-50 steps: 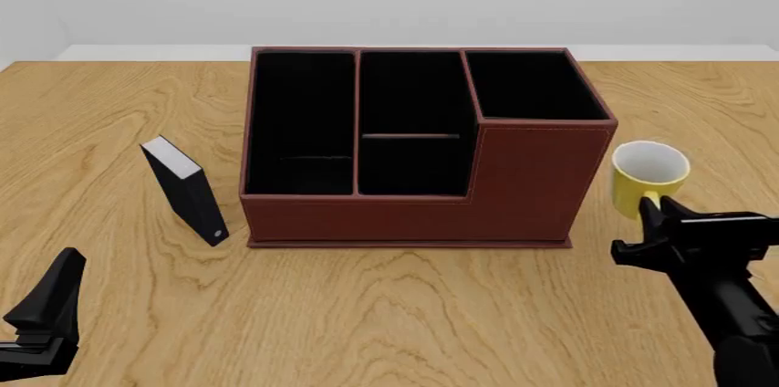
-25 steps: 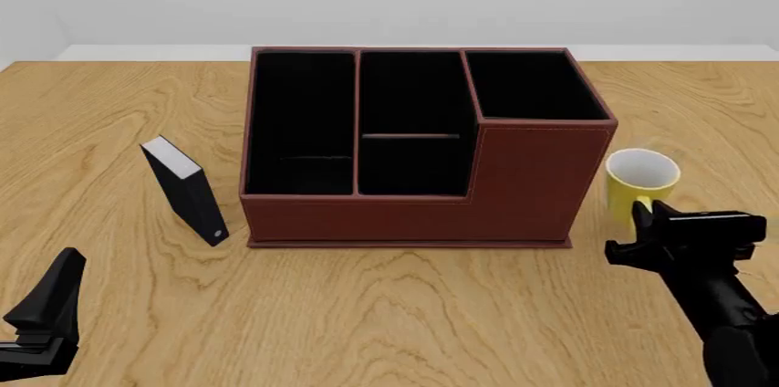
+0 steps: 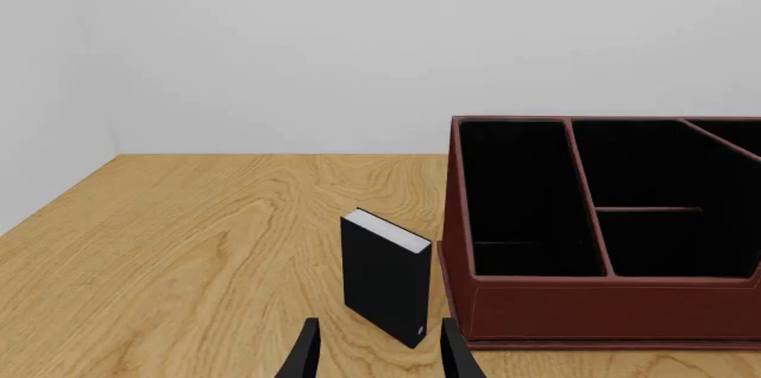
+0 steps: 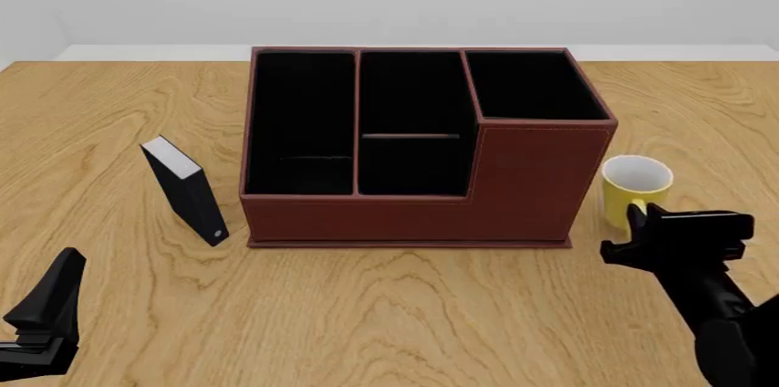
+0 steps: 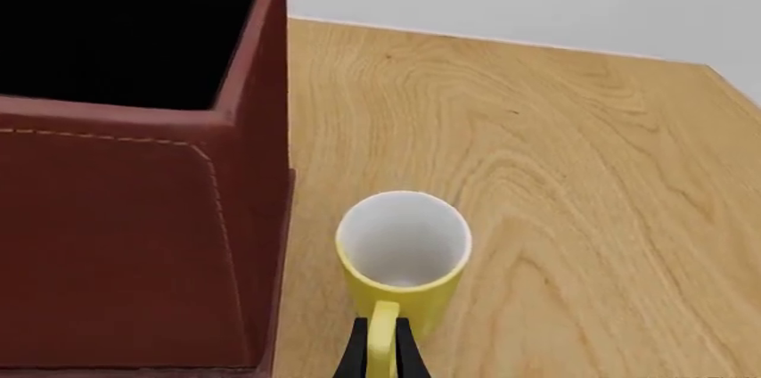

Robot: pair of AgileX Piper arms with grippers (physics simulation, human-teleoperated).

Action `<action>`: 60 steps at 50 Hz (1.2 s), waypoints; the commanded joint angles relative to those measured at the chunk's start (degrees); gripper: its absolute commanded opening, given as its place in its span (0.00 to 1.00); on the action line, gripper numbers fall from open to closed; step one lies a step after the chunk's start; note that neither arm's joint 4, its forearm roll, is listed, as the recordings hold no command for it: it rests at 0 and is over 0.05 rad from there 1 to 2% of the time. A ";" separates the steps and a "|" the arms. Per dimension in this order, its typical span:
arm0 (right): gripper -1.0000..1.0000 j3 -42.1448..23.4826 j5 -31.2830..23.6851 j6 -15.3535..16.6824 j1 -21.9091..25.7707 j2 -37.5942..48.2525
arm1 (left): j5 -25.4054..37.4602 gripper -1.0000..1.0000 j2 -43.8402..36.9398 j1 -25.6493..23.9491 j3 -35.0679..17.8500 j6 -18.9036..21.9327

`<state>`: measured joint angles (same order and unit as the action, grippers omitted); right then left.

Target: Pick up the yellow and white mug and place it to the right of the caddy.

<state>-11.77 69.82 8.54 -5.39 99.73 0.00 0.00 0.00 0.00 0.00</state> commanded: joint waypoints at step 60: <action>1.00 -2.67 0.08 -1.33 -3.49 4.70 | 0.00 1.00 0.00 0.00 0.00 0.00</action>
<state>-15.30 69.90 7.76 -7.71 103.44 0.00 0.00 0.00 0.00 0.00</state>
